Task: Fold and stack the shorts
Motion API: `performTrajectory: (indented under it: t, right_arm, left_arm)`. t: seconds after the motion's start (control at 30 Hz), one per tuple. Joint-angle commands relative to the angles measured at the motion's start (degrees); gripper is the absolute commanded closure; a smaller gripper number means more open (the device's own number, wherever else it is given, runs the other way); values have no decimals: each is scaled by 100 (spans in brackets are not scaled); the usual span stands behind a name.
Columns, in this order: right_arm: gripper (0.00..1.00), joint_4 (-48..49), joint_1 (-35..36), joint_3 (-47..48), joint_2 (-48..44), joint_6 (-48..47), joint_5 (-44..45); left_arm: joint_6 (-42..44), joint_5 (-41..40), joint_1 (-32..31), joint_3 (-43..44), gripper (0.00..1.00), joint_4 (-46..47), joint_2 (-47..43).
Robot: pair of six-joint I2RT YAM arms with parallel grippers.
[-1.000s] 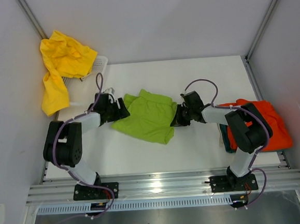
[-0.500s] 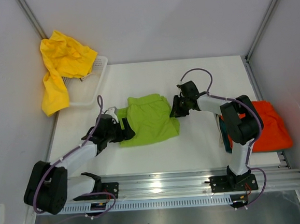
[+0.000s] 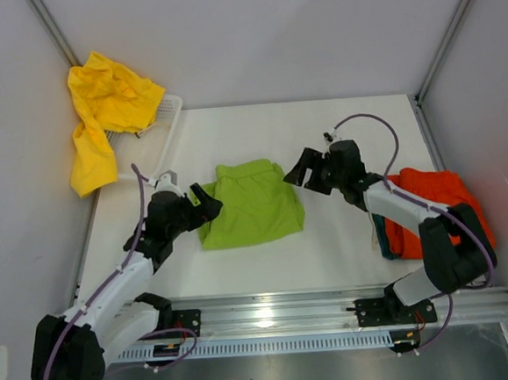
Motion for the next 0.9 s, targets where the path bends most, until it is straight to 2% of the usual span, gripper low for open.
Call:
performTrajectory:
  t: [0.0,0.03,0.13,0.33,0.43,0.47,0.57,0.6,0.67,0.8,0.87]
  right_arm:
    - [13,2313,186,-901,-629,1391,-278]
    - [9,2659,344,-1242,-726,1872,-243]
    - [8,4030,660,-1701,-526,2709,-225]
    - [7,5579,1197,-1852,257,3424,-295]
    - [7,6167,1303,-1966,784,3775,-418]
    - [7,6735,1303,-2114,959,3906,-462]
    - [6,7660,1277,-2326,1802,4460,-497]
    - [4,8333,1260,-2431,2275,4705,-489]
    - [3,8874,1242,-2485,2664,4856,-462]
    - [3,8868,1119,-2625,2903,4699,-357]
    - [3,8650,1066,-2740,2816,4541,-295]
  left_arm:
    - [-1141,158,-218,-603,1,1526,-505]
    - [-1325,53,-462,-649,1,1746,-514]
    - [-1484,-361,-928,-597,1,2143,-253]
    - [-1810,-527,-1658,-579,1,3216,416]
    - [-1993,-581,-1791,-788,1,3740,654]
    - [-2073,-590,-1792,-894,1,3926,750]
    - [-2381,-721,-1862,-1387,1,4752,926]
    - [-2442,-722,-1862,-1527,1,4963,1136]
    - [-2504,-748,-1871,-1598,1,5246,1374]
    - [-2802,-844,-1853,-1949,1,6281,2277]
    - [-2899,-836,-1827,-1924,1,6494,2613]
